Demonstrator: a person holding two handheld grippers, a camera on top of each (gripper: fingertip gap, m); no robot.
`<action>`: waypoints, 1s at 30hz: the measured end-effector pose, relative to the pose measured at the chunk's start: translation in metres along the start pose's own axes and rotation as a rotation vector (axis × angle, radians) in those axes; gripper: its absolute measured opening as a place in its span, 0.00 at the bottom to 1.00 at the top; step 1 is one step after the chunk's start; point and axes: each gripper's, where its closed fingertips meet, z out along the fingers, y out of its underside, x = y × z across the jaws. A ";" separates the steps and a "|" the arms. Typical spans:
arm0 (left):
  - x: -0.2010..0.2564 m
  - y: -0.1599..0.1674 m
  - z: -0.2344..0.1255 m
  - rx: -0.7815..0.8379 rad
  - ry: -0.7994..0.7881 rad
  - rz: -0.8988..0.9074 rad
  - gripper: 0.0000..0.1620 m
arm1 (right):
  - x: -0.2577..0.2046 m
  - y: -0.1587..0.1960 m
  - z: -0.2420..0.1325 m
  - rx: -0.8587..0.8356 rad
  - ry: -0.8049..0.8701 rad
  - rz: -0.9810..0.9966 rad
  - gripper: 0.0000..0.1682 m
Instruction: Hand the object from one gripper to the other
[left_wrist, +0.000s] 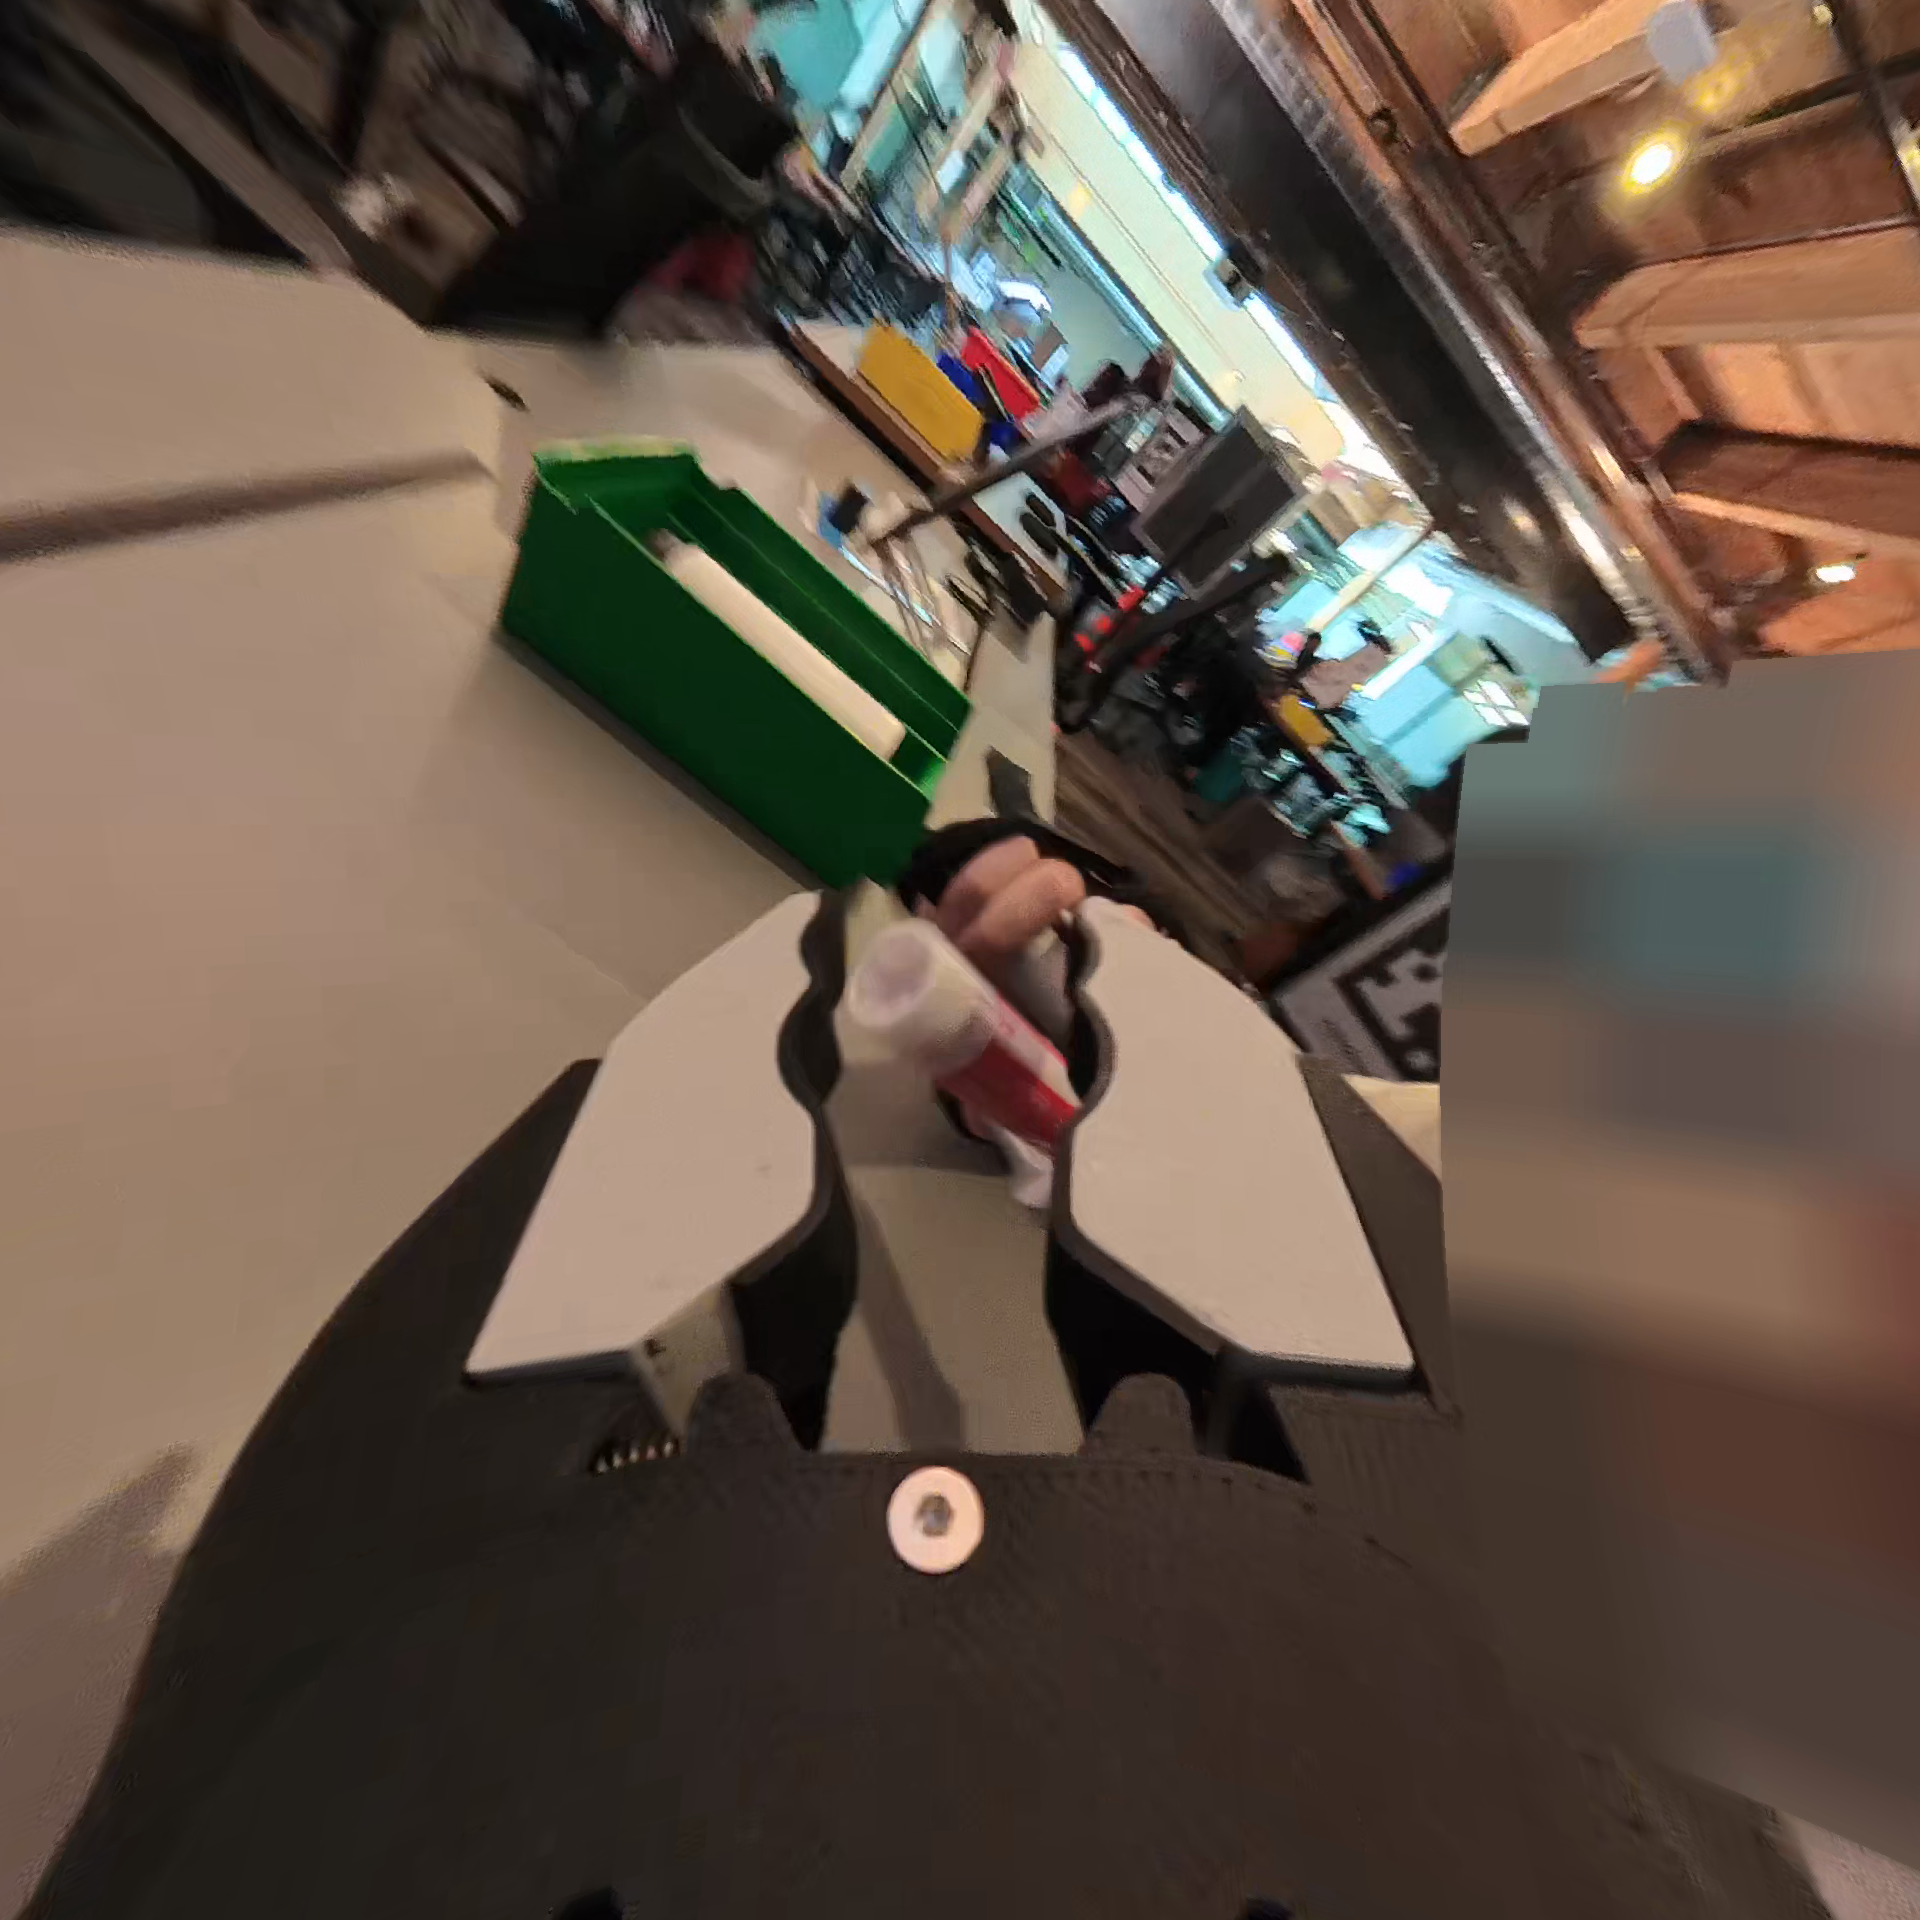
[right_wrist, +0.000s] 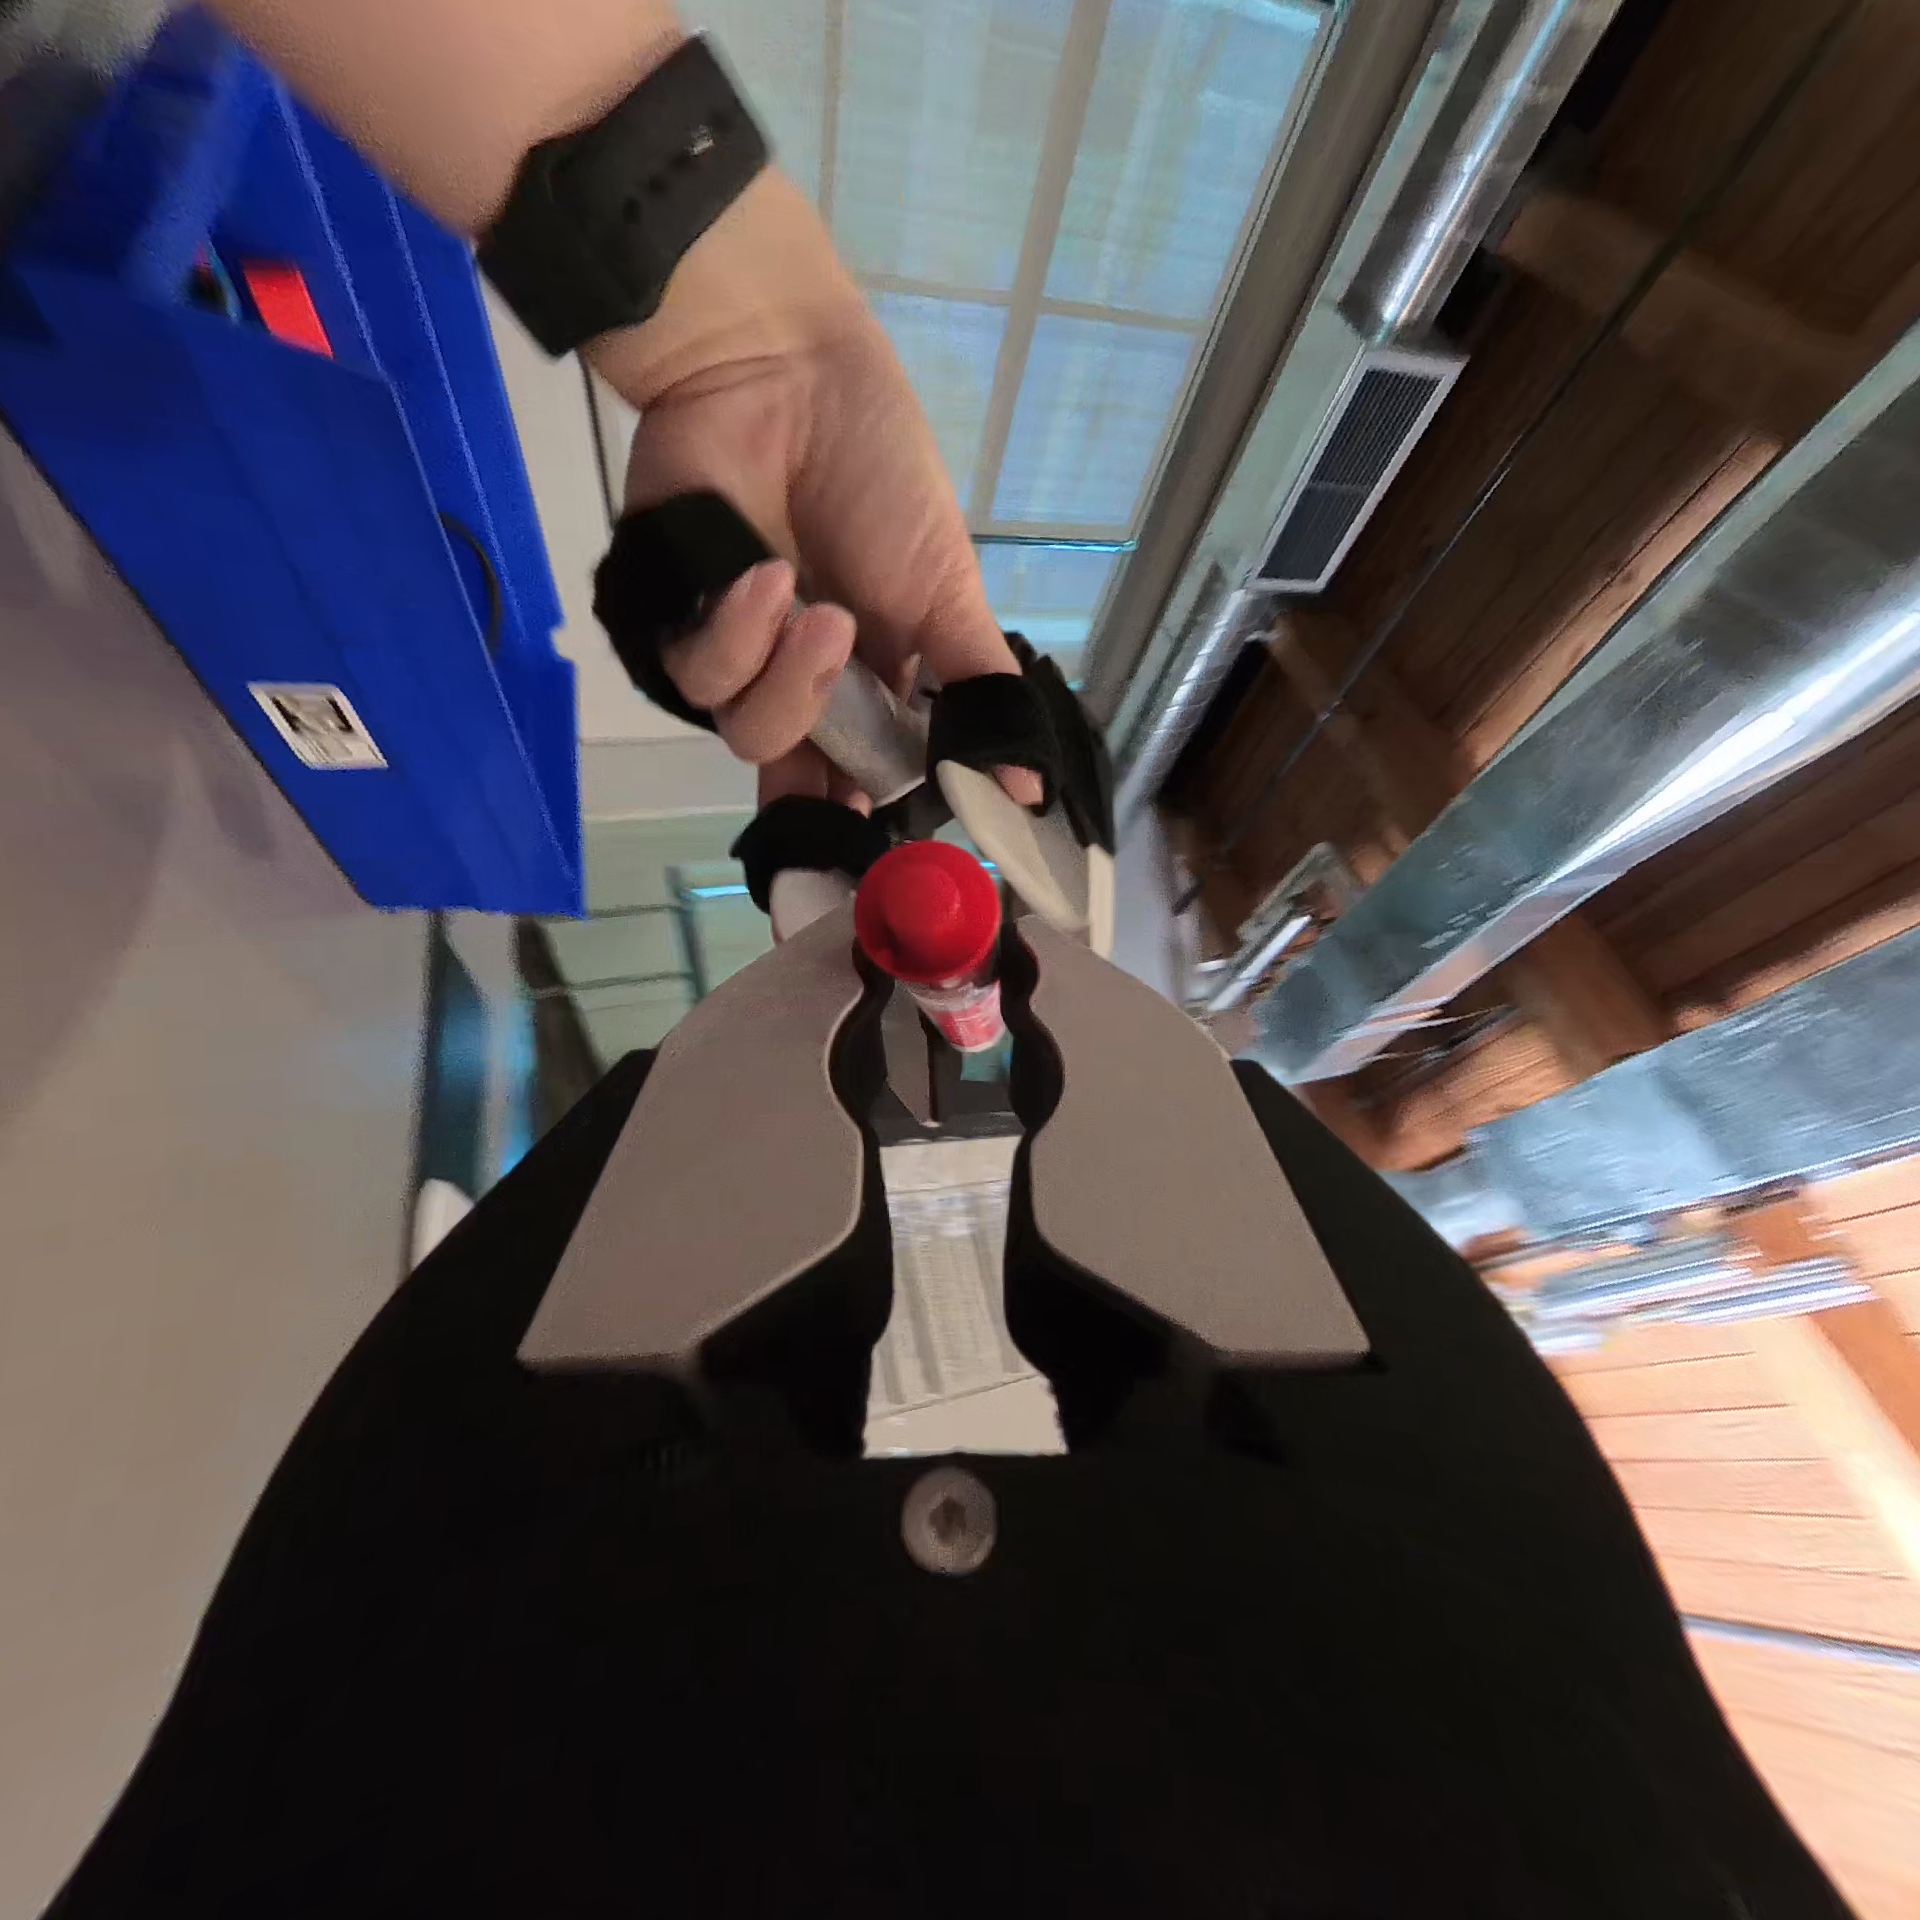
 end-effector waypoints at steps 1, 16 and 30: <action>-0.001 -0.009 -0.003 0.050 -0.048 0.082 0.32 | 0.004 0.001 -0.001 0.002 -0.031 0.093 0.12; 0.020 0.026 0.002 -0.191 -0.367 0.990 0.38 | 0.052 0.043 -0.010 -0.050 -0.508 1.812 0.11; 0.004 0.016 0.027 -0.085 -0.187 0.506 0.12 | 0.073 0.080 -0.016 -0.068 -0.209 1.537 0.39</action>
